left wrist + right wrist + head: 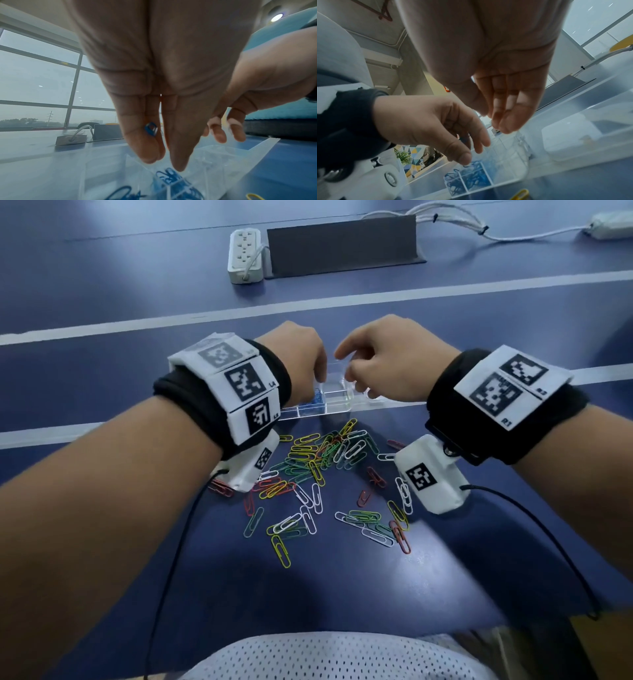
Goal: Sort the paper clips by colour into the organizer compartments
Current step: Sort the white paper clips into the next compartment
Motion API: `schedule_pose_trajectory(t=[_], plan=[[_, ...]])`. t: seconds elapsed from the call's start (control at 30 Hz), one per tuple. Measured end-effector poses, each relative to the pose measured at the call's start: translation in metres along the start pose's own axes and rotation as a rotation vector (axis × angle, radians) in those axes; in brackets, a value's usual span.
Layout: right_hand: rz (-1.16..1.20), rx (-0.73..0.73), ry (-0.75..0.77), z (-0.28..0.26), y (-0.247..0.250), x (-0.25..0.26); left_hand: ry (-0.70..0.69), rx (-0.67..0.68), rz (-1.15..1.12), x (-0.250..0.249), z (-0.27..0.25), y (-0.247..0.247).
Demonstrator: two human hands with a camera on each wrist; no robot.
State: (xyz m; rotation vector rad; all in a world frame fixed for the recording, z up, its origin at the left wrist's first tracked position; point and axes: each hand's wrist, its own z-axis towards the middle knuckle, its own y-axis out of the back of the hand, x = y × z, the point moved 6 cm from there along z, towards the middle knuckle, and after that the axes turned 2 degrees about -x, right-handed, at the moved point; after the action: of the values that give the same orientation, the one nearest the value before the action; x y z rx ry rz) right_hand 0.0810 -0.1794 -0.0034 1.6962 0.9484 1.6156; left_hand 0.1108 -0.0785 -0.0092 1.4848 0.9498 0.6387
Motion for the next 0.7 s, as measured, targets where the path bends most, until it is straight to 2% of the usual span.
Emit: schedule_pose_trajectory(t=[0.37,0.53,0.7], plan=[[-0.050,0.025,0.008,-0.015,-0.002,-0.006,-0.014,-0.077,-0.104,-0.006,-0.010,0.005],[-0.223,0.086,0.050,-0.021,-0.012,-0.002,-0.021,-0.128,-0.153,0.000,-0.021,0.007],[-0.376,0.176,0.063,-0.027,-0.030,-0.002,-0.068,-0.040,-0.102,-0.005,-0.033,-0.006]])
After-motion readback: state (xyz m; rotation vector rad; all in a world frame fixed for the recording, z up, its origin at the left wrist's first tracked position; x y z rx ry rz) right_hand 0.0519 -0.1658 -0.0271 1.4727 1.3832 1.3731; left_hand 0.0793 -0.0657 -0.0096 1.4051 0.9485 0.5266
